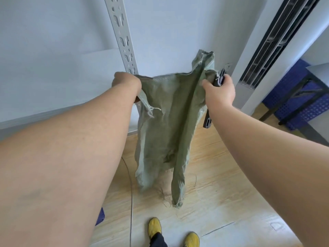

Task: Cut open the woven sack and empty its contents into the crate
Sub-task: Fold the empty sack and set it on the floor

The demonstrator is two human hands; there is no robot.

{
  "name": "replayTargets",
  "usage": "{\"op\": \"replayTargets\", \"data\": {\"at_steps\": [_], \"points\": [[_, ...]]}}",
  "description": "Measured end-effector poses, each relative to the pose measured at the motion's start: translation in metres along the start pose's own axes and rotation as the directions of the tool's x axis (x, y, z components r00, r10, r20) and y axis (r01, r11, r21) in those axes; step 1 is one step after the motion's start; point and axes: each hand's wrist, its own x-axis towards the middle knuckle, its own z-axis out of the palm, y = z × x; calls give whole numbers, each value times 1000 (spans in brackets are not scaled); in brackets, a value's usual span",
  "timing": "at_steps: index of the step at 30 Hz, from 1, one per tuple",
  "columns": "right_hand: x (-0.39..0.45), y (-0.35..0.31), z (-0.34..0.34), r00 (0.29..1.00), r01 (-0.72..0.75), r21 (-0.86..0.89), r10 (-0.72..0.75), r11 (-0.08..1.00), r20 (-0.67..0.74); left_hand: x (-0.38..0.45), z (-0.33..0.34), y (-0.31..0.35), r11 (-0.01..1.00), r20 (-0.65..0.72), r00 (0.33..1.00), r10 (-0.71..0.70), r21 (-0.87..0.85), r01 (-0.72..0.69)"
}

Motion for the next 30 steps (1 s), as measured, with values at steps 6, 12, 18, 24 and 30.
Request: {"op": "replayTargets", "data": {"at_steps": [6, 12, 18, 24, 30], "points": [[-23, -4, 9, 867, 65, -72, -20, 995, 497, -14, 23, 12, 989, 84, 996, 32, -148, -19], [-25, 13, 8, 809, -133, 55, 77, 990, 583, -12, 31, 15, 974, 180, 981, 74, -225, -32], [-20, 15, 9, 869, -253, 274, 93, 928, 486, -29, 52, 4, 939, 534, 819, 213, -342, -21], [-12, 17, 5, 849, -350, 282, 176, 894, 498, -32, 65, -14, 931, 643, 686, 341, -329, -156], [-11, 18, 3, 797, -366, 247, 165, 897, 581, -27, 74, -22, 916, 399, 827, 396, -231, -327]]}}
